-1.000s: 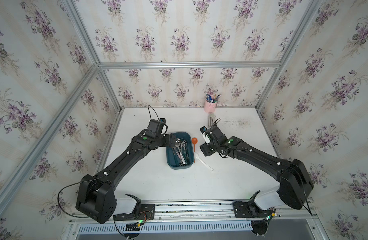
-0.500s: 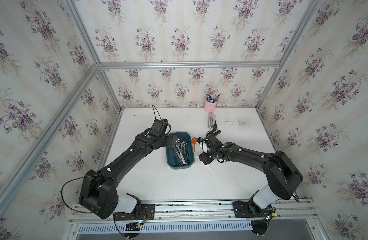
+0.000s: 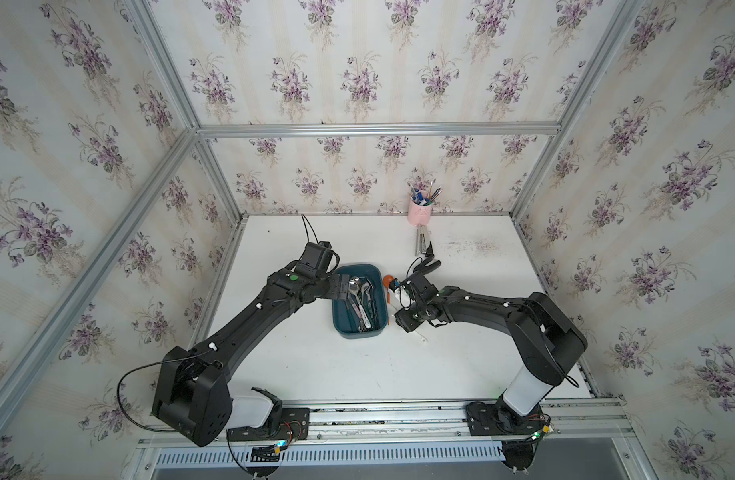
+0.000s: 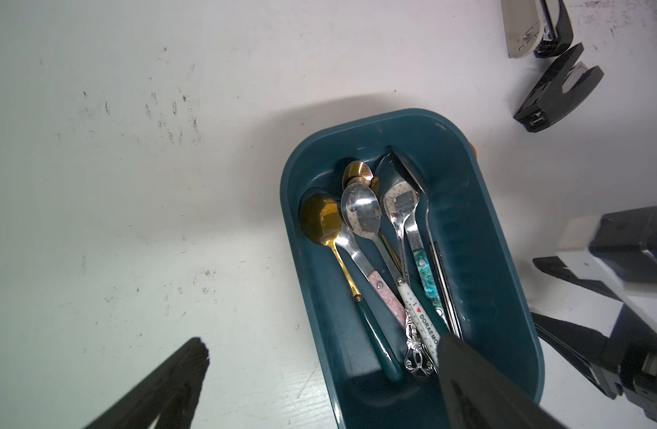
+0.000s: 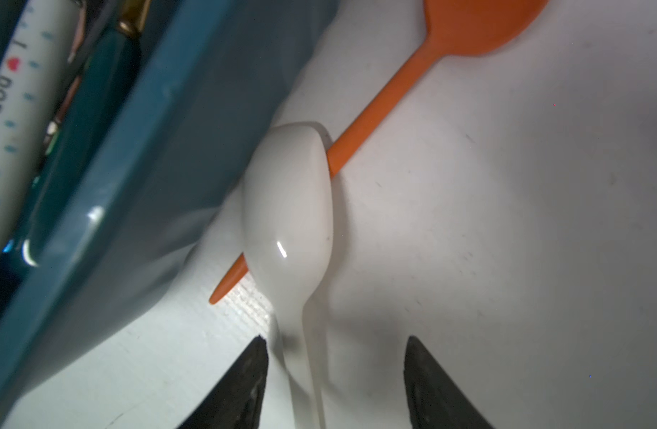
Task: Put the spoon into the storage box
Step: Pick up the spoon from the center of the board.
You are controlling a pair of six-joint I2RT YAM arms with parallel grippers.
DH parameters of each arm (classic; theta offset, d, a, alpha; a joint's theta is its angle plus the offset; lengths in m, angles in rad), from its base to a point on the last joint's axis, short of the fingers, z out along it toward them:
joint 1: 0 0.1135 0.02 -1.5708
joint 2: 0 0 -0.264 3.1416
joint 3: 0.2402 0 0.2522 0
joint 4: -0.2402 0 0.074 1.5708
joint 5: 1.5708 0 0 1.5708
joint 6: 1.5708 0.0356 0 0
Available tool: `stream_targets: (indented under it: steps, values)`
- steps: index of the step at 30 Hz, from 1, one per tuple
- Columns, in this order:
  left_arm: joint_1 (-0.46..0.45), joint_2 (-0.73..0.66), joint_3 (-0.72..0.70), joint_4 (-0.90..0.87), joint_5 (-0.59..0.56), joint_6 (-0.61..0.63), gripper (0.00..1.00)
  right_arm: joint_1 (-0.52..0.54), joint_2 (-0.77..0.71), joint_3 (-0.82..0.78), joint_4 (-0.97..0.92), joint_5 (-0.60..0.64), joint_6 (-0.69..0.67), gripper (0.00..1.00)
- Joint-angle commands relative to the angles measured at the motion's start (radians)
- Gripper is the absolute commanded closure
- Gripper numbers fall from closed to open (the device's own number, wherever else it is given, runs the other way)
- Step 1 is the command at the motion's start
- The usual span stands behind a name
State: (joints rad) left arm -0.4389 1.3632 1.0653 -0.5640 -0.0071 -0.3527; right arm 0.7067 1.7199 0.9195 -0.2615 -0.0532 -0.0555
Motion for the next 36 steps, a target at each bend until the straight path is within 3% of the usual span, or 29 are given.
stream_targets:
  steps: [1, 11, 14, 19, 26, 36]
  values:
    - [0.000, 0.004, 0.005, -0.007, -0.013, -0.009, 0.00, 0.002, 0.017, 0.001, 0.030, -0.011, 0.000, 0.42]
    - [-0.001, 0.004, 0.006, -0.012, -0.025, -0.006, 0.00, 0.011, 0.057, 0.016, 0.020, -0.006, 0.016, 0.55]
    - [0.000, 0.005, 0.005, -0.010, -0.027, -0.004, 0.00, 0.016, 0.045, 0.002, 0.014, 0.000, 0.014, 0.65]
    - [0.000, 0.017, 0.008, 0.001, -0.022, -0.005, 0.00, 0.022, 0.038, 0.000, 0.005, 0.029, 0.015, 0.71]
    - [0.000, 0.037, 0.022, 0.009, -0.014, -0.003, 0.00, 0.023, 0.035, 0.025, -0.008, 0.032, 0.021, 0.89]
    - [0.000, 0.040, 0.037, 0.010, 0.002, 0.004, 0.00, 0.022, -0.030, 0.032, -0.029, 0.056, 0.041, 0.95]
